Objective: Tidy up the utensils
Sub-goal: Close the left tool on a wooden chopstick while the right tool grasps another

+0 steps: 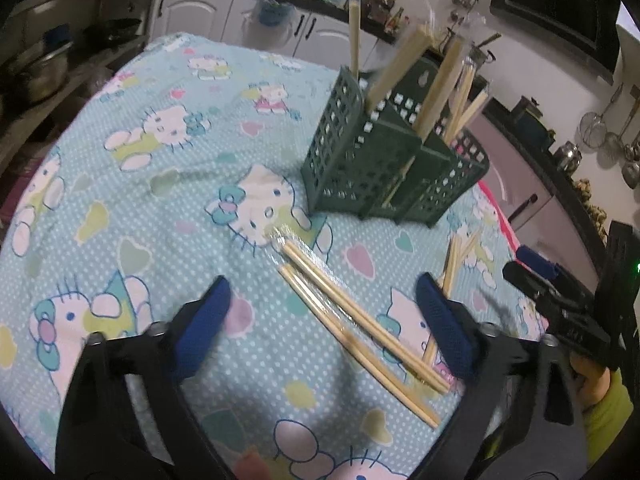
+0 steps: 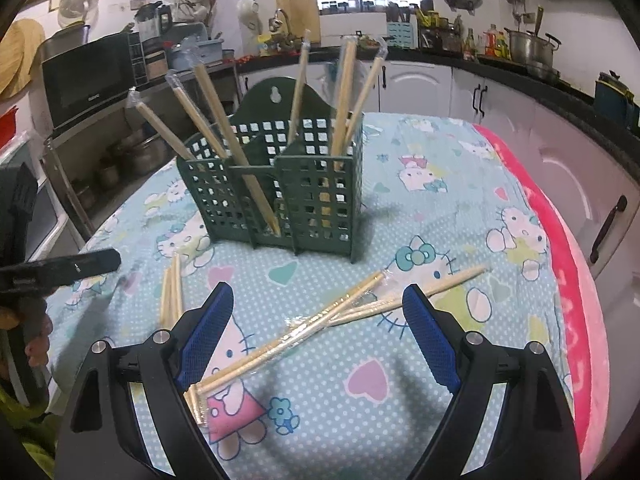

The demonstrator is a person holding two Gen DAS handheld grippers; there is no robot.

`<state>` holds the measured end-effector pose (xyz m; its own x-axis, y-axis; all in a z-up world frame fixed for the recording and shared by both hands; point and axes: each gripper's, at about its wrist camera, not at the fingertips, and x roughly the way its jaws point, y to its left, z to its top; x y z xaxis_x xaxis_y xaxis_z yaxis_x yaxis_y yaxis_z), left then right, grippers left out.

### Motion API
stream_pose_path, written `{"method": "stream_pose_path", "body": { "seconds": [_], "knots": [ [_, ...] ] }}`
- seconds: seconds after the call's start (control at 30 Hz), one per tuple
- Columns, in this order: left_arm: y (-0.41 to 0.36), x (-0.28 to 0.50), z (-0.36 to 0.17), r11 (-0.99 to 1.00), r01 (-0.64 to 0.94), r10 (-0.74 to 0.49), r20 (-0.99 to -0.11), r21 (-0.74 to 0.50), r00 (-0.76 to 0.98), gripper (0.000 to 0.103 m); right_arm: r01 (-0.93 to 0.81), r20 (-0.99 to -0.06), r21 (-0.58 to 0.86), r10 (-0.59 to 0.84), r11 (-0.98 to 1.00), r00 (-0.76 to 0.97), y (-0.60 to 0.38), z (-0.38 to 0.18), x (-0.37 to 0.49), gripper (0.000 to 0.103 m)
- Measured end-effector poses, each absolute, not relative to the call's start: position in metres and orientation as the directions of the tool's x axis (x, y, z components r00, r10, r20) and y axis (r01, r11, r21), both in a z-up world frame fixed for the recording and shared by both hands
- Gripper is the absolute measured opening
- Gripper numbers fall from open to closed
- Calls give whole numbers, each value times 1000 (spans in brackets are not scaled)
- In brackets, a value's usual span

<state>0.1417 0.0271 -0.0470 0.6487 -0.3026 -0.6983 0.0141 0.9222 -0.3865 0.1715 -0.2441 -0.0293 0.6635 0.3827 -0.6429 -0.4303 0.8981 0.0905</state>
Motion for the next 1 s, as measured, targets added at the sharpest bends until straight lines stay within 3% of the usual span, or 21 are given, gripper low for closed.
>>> {"method": "stream_pose_path", "body": {
  "seconds": [0.13,0.33,1.0],
  "knots": [
    [25,145,-57,915,12,-322,-714,-403,622,56,-420,-651,91,373,903,661,-246,-33,179,83],
    [25,153,-68,894,1,-361,-720,-448,593,41,-415,-664,103,373,904,648,-245,-39,192,82],
    [20,207,-83,878,-75,-368,-768,-473,525,37,-375,-747,131,341,918,571,-243,-58,242,80]
  ]
}}
